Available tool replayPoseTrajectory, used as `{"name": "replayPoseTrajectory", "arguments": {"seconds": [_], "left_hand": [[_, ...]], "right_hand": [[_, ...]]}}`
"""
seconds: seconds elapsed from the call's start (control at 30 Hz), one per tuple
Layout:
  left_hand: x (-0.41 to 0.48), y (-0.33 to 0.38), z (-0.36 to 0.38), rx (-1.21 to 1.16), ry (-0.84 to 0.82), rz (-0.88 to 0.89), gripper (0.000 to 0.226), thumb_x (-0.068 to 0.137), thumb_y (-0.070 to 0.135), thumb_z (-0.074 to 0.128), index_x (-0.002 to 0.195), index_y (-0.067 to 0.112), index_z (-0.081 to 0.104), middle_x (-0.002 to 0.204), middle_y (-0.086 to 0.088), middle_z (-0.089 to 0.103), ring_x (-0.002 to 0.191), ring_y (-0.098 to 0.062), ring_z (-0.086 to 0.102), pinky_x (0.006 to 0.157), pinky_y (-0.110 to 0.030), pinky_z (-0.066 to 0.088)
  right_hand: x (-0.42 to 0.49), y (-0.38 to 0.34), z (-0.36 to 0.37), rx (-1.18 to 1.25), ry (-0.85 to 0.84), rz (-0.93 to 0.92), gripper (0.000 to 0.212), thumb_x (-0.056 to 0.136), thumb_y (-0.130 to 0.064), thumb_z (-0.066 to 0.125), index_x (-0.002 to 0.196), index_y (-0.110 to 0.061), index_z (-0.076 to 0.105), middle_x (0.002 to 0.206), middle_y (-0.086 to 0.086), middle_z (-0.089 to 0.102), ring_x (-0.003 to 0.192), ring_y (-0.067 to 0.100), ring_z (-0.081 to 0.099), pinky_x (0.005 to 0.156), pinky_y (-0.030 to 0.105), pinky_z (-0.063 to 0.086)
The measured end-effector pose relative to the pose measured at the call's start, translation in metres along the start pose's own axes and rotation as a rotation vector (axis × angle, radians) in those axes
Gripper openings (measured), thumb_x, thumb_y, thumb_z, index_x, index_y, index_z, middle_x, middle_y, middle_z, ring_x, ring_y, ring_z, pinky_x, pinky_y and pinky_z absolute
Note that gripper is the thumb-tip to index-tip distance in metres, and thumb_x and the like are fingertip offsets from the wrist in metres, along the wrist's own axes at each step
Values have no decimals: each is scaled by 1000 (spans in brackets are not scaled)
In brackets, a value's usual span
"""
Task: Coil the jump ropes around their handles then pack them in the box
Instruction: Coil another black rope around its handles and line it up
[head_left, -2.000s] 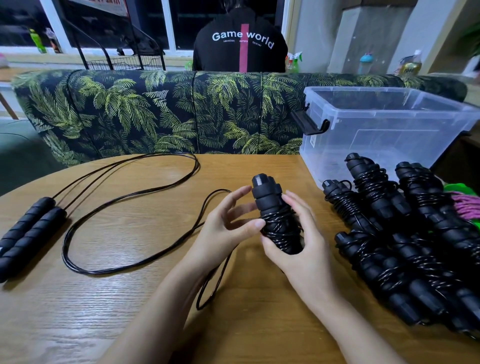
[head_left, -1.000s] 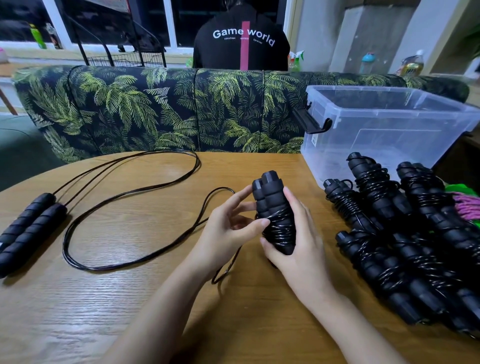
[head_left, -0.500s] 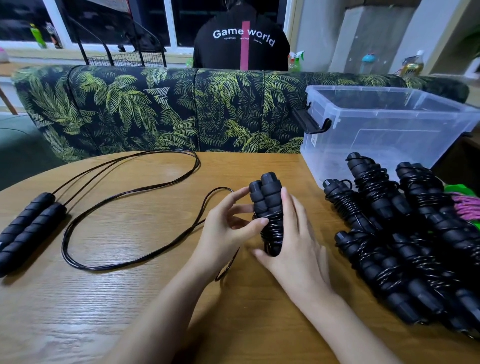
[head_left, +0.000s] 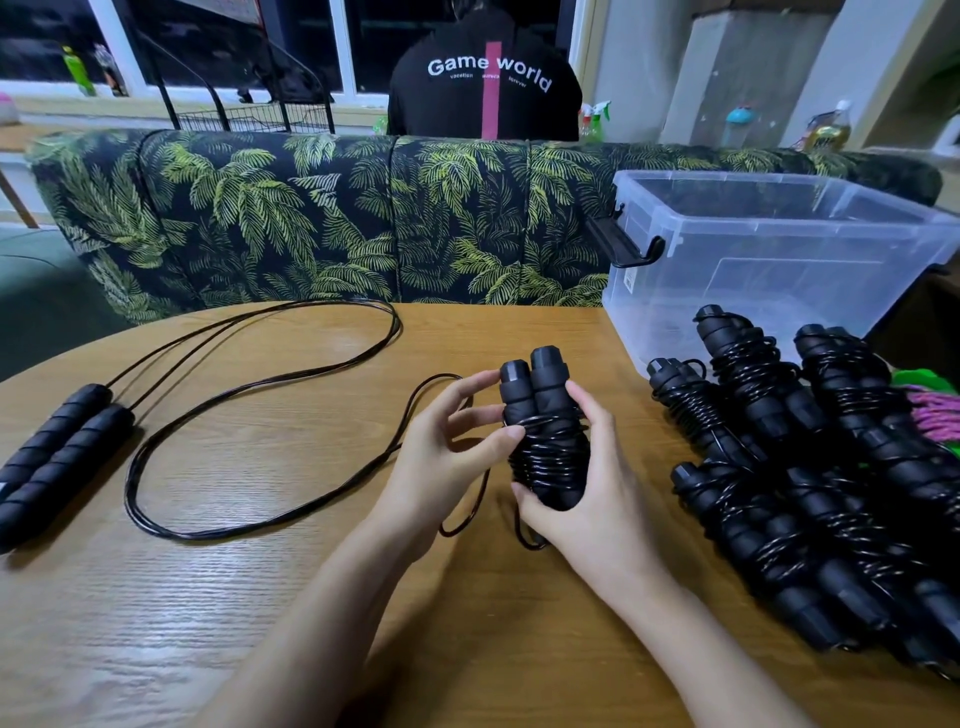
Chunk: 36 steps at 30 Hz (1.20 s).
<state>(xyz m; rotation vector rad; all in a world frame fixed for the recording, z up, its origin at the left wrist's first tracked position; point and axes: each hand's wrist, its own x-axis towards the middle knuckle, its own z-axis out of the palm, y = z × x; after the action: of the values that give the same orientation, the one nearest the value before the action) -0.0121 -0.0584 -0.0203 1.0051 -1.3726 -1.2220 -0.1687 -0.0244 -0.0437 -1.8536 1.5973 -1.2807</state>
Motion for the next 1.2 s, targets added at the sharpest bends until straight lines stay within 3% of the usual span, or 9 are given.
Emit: {"name": "replayPoseTrajectory", "arguments": {"seconds": [0.13, 0.27, 0.43, 0.7, 0.8, 0.9, 1.03, 1.13, 1.2], "left_hand": [[-1, -1, 3, -6, 59, -6, 52, 77, 22, 83, 121, 38, 62, 103, 1, 73, 104, -10, 67, 90, -28, 51], [-2, -2, 5, -24, 97, 0, 48, 79, 12, 80, 118, 35, 64, 99, 2, 72, 100, -3, 67, 81, -21, 52], [-1, -1, 4, -66, 88, 2, 50, 80, 8, 78, 125, 26, 64, 99, 0, 70, 90, -1, 69, 74, -14, 51], [2, 2, -2, -88, 7, 2, 60, 71, 21, 77, 129, 24, 62, 101, 1, 70, 87, -20, 70, 88, -28, 56], [3, 2, -3, -104, 1, -9, 57, 72, 19, 84, 126, 27, 65, 101, -2, 69, 86, -26, 63, 95, -37, 53], [2, 2, -5, -106, 22, -17, 52, 71, 20, 83, 120, 32, 70, 96, 4, 69, 83, -30, 59, 95, -42, 53], [1, 4, -1, -116, 41, -11, 56, 67, 19, 84, 119, 31, 68, 92, 6, 71, 79, -23, 69, 80, -29, 57], [0, 4, 3, -123, 57, -2, 59, 65, 21, 80, 122, 28, 66, 93, 6, 71, 78, -21, 72, 77, -23, 54], [0, 2, 2, -120, 60, 13, 59, 64, 22, 82, 121, 30, 66, 96, 4, 71, 80, -24, 72, 79, -26, 55]], "right_hand": [[3, -1, 4, -281, 78, -100, 109, 62, -43, 87, 150, -32, 23, 151, -15, 31, 131, 13, 46, 82, 30, 52], [2, -3, 7, -521, 194, -138, 110, 60, -51, 86, 150, -22, 31, 142, -7, 38, 118, 22, 54, 57, 35, 56], [2, 1, 8, -549, 271, -242, 93, 68, -48, 77, 148, -18, 39, 140, -1, 52, 110, 24, 63, 51, 36, 55], [1, 7, 4, -301, 208, -245, 75, 77, -44, 71, 145, -39, 41, 151, -7, 44, 121, 19, 58, 78, 36, 57], [3, 6, 0, -67, 104, -147, 77, 78, -43, 71, 142, -59, 30, 154, -18, 37, 128, -1, 49, 93, 17, 45], [5, 8, -2, 181, -22, -116, 73, 84, -22, 76, 140, -54, 40, 156, -14, 34, 133, -17, 33, 99, 2, 28], [3, 6, 2, 2, -30, -163, 83, 83, -40, 69, 146, -60, 18, 161, -14, 20, 142, -3, 29, 106, 17, 36], [0, 4, 4, -293, 38, -187, 106, 74, -45, 80, 149, -54, 5, 160, -13, 16, 136, 17, 45, 87, 37, 55], [1, 5, 4, -387, 103, -242, 101, 77, -37, 80, 152, -43, 13, 158, -8, 24, 126, 23, 54, 76, 39, 58]]}}
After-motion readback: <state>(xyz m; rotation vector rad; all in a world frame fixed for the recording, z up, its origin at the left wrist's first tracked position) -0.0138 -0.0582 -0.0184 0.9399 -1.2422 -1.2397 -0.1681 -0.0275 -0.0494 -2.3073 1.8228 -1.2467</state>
